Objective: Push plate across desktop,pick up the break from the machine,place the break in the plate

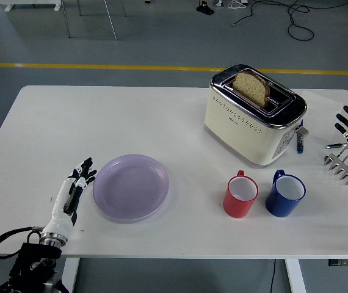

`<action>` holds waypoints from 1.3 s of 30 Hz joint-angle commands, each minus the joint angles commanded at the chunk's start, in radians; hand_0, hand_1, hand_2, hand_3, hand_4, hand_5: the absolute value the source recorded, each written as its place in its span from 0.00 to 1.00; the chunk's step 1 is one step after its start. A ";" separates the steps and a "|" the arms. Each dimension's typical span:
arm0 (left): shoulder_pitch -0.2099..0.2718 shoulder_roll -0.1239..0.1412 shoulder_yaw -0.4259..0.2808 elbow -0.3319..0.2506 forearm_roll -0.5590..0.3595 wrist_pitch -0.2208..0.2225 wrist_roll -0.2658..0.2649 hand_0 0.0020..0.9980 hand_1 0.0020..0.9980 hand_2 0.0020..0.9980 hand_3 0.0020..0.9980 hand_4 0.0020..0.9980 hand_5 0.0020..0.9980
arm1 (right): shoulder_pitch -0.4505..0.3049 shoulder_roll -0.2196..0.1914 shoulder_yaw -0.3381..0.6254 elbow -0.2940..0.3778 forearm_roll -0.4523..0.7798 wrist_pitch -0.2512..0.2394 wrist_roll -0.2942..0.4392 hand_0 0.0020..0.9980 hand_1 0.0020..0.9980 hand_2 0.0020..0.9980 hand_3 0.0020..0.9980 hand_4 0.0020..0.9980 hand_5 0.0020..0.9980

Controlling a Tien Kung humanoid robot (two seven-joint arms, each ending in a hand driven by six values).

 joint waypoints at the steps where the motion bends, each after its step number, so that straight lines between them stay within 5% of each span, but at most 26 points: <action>1: -0.002 0.000 0.002 0.000 0.000 -0.001 0.001 0.85 0.89 0.97 0.94 0.57 1.00 | 0.001 0.001 0.001 0.000 0.000 0.000 0.000 0.95 0.85 0.87 0.86 0.60 0.67; 22: 0.027 -0.005 -0.001 -0.021 -0.014 0.067 -0.034 0.86 0.90 0.97 0.94 0.57 1.00 | -0.008 -0.007 -0.011 -0.001 0.000 0.000 0.000 0.95 0.85 0.87 0.86 0.60 0.67; 39: 0.029 -0.009 0.032 0.012 -0.023 0.046 -0.018 0.86 0.90 0.97 0.94 0.57 1.00 | -0.036 -0.004 -0.020 -0.002 0.002 0.000 0.000 0.95 0.85 0.87 0.86 0.60 0.67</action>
